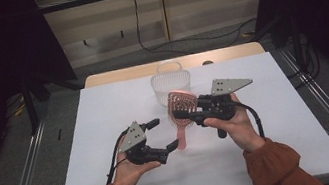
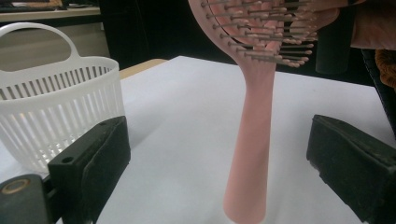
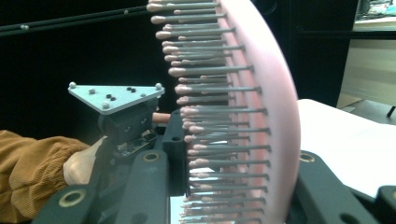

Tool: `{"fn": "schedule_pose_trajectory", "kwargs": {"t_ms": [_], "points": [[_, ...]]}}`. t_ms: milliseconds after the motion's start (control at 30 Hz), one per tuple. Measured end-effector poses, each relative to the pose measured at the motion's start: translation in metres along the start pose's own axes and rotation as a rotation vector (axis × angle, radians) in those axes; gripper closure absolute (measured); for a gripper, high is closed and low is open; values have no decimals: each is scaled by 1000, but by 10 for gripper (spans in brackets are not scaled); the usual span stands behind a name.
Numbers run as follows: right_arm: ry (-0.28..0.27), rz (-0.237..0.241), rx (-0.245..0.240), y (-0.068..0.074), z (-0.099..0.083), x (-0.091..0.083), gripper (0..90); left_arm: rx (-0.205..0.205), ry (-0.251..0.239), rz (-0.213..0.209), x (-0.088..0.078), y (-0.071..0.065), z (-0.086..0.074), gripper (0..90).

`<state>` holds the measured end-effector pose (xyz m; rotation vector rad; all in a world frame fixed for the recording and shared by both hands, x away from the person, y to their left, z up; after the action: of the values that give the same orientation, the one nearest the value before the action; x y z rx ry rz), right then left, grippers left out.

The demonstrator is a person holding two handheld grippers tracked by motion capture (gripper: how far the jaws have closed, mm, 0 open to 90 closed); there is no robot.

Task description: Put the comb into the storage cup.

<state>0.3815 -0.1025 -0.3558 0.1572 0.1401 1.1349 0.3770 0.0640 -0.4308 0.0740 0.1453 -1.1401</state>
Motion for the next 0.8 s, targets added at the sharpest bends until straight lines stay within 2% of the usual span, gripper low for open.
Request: {"fn": "schedule_pose_trajectory", "kwargs": {"t_ms": [67, 200, 467, 567, 633, 733, 800], "points": [[-3, -7, -1, -1, 0, 0, 643, -4, -13, 23, -3, 2, 1, 45], [-6, -15, 0, -2, 1, -1, 643, -46, -43, 24, -7, 6, 5, 41], [-49, -47, -2, -5, 6, 1, 643, -40, -33, 75, -17, 9, 5, 23], [-56, -56, -12, -4, 11, 0, 643, -32, -71, 92, -24, 9, 6, 19], [-64, -63, -14, -4, 14, -1, 643, -35, -78, 101, -27, 9, 6, 16], [-63, -76, -15, -5, 14, -2, 643, -9, -82, 108, -31, 9, 5, 14], [-60, -89, -15, -5, 14, -3, 643, -13, -85, 118, -35, 7, 5, 13]]}}
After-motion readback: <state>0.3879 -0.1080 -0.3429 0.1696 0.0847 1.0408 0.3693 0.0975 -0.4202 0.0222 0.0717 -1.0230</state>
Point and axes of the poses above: each handheld gripper's, and its own axes: x roughly forward along the jaws, z roughly out of its top, y roughly to its left, the point moved 6 cm from there along x, roughly forward along the jaws, and after that the axes turned 4 degrees about -y, right-handed, at the moved point
